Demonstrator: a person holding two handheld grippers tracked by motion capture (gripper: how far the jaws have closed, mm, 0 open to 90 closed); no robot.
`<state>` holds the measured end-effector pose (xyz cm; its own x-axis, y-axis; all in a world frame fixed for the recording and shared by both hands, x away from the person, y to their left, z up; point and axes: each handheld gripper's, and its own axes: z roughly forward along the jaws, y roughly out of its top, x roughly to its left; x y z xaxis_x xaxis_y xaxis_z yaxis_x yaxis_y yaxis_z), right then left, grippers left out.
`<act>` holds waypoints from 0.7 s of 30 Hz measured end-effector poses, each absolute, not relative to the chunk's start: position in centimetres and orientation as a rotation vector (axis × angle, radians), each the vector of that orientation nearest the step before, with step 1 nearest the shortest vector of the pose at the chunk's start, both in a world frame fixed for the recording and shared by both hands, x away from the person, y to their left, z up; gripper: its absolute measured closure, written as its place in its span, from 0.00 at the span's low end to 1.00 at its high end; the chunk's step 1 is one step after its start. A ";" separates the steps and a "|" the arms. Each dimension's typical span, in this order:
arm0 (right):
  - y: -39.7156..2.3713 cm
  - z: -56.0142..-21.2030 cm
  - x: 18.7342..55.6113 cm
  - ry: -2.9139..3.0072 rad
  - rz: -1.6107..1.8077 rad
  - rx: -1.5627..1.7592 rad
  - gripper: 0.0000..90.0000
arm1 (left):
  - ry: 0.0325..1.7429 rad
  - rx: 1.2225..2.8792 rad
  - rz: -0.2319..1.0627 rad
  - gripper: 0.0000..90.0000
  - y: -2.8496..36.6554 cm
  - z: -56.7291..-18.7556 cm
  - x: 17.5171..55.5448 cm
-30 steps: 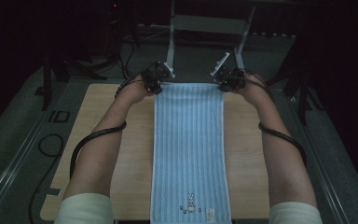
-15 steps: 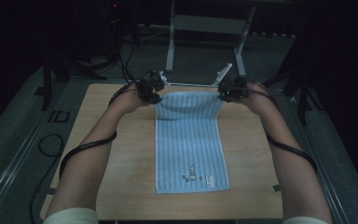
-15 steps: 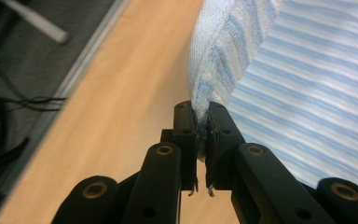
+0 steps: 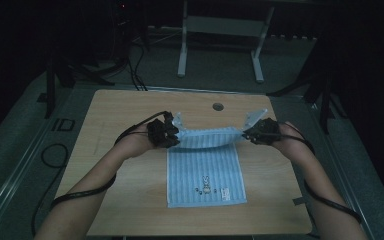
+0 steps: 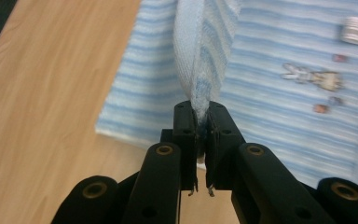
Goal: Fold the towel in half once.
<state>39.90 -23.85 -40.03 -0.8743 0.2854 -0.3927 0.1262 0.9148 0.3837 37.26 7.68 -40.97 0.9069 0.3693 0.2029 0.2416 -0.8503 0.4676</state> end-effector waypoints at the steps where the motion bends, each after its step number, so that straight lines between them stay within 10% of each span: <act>1: -24.1 -40.1 39.1 2.624 0.484 0.280 0.93 | 0.439 2.627 0.388 0.94 7.6 -41.0 36.9; 21: -24.6 -48.1 29.5 2.838 0.497 0.198 0.89 | 0.339 2.730 0.188 0.92 7.4 -47.8 30.2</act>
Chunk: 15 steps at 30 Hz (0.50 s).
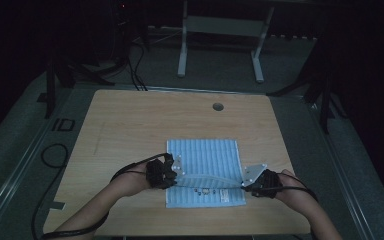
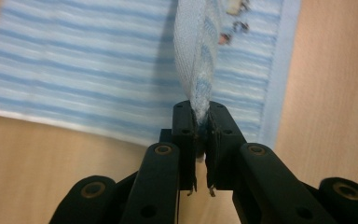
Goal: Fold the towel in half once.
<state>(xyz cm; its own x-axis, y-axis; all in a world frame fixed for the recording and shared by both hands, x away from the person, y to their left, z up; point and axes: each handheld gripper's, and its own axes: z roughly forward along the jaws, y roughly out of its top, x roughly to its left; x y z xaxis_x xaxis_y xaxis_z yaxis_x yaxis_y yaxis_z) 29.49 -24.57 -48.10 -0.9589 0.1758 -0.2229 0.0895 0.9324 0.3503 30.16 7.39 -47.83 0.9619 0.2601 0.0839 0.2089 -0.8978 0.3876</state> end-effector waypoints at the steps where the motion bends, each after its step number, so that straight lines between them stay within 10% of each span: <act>1: -24.5 -48.3 29.3 2.846 0.491 0.199 0.87 | 0.331 2.742 0.164 0.92 7.5 -48.1 30.0; 6: -24.4 -47.9 27.9 2.914 0.480 0.184 0.67 | 0.281 2.790 0.065 0.73 7.9 -48.6 29.1; 15: -25.3 -46.2 29.0 2.858 0.575 0.238 0.62 | 0.405 2.786 0.108 0.56 8.9 -48.2 30.5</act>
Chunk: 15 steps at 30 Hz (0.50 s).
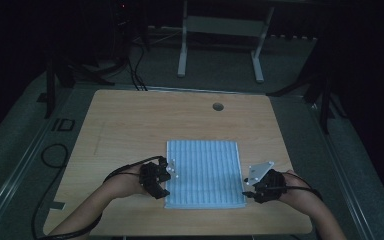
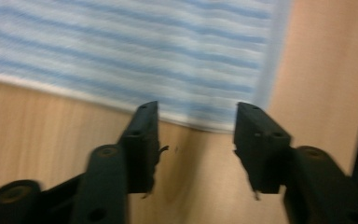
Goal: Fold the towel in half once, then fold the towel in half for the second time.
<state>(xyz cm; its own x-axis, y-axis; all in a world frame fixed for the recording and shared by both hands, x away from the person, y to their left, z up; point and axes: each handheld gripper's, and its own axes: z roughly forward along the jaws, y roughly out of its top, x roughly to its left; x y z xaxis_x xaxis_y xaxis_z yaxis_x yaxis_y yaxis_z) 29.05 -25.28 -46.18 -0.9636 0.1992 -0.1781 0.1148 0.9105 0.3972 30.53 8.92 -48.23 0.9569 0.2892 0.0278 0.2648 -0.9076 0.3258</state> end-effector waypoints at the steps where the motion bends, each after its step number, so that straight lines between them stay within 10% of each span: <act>1: -25.3 -46.3 29.5 2.861 0.577 0.247 0.61 | 0.417 2.780 0.108 0.54 9.0 -48.3 30.9; 15: -24.8 -46.8 39.5 2.898 0.476 0.251 0.59 | 0.613 2.759 0.187 0.43 10.0 -48.6 38.6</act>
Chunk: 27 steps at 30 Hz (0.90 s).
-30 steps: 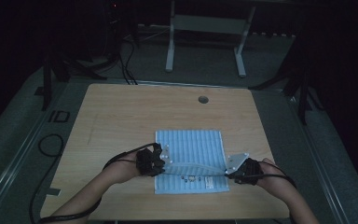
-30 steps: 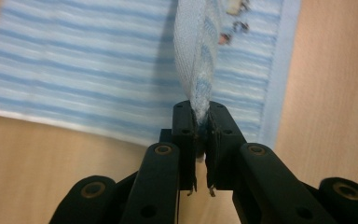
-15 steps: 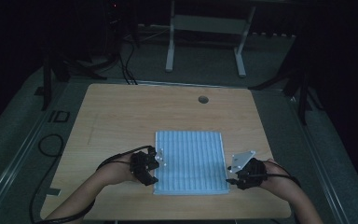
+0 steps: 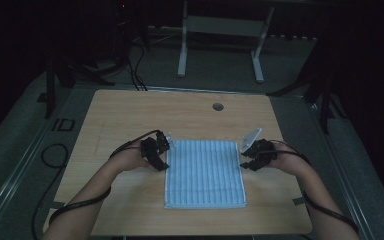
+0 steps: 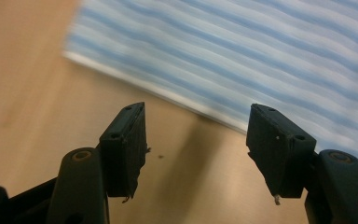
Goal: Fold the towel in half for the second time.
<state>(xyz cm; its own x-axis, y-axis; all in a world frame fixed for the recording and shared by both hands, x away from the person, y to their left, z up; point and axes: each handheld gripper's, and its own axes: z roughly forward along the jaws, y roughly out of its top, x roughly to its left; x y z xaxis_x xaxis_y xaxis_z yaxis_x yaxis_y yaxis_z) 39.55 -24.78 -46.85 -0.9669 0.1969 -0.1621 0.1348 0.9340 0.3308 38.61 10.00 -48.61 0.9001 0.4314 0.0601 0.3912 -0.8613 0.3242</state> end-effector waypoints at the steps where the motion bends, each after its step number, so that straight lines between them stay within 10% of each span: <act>1: -24.8 -46.8 39.5 2.898 0.476 0.251 0.59 | 0.628 2.758 0.191 0.43 10.0 -48.5 39.1; 27: -21.1 -50.1 50.6 2.975 0.253 0.371 0.68 | 0.739 2.778 0.179 0.44 7.7 -51.2 47.9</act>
